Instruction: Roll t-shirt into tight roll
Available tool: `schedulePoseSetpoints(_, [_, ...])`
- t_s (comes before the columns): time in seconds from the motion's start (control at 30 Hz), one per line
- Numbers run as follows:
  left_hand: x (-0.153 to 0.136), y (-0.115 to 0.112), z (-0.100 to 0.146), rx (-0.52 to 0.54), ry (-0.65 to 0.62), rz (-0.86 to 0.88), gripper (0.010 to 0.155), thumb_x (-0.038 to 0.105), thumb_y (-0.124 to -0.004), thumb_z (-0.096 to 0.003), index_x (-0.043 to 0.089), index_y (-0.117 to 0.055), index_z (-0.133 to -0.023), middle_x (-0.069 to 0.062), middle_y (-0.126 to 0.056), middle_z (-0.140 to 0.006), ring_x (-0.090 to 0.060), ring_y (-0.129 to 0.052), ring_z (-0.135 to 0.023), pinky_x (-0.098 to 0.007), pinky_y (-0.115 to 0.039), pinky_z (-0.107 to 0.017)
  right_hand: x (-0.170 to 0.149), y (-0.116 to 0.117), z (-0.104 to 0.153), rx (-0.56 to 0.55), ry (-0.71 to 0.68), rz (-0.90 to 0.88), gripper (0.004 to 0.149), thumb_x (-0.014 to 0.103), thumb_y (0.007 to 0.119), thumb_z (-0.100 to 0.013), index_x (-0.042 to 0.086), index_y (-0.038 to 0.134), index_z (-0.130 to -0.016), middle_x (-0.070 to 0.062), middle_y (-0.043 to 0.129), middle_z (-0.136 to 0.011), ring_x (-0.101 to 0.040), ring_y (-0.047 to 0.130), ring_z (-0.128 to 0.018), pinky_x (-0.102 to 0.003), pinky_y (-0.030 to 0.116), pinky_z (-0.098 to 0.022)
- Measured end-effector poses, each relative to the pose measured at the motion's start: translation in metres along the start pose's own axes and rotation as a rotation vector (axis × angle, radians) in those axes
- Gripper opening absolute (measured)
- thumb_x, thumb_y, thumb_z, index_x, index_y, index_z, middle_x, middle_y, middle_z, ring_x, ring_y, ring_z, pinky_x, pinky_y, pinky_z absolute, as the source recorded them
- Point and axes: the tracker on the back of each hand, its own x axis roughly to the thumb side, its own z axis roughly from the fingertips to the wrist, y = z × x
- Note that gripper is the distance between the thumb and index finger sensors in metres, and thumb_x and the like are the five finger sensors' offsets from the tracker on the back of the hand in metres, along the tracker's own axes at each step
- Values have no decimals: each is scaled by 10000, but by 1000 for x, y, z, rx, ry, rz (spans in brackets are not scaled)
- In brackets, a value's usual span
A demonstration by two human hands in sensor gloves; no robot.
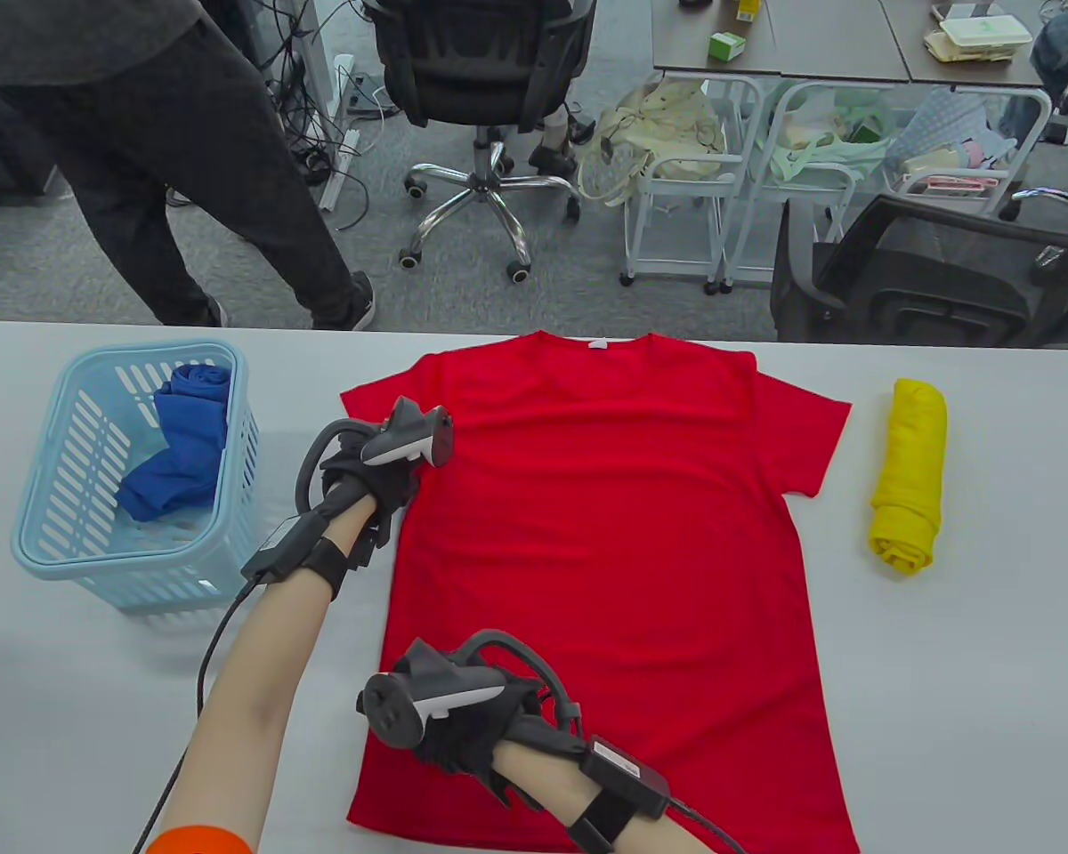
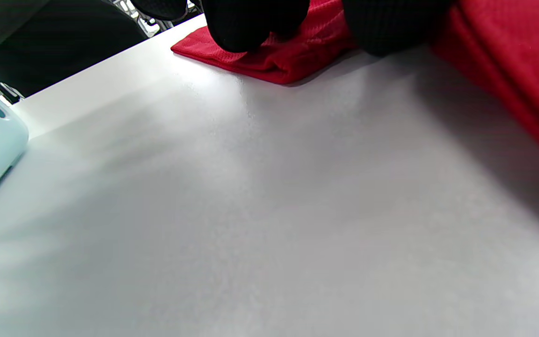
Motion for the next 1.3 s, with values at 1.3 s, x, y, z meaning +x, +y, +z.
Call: schedulePoseSetpoints(1.3, [-47, 27, 16, 183, 213, -225, 474, 441, -578, -512, 418, -497, -979, 132, -753, -962, -120, -839, -901, -489, -618, -811, 0, -54, 20, -290, -206, -268, 421, 296, 666, -598, 236, 530, -992, -127, 552, -998, -196, 743, -711, -526, 581, -679])
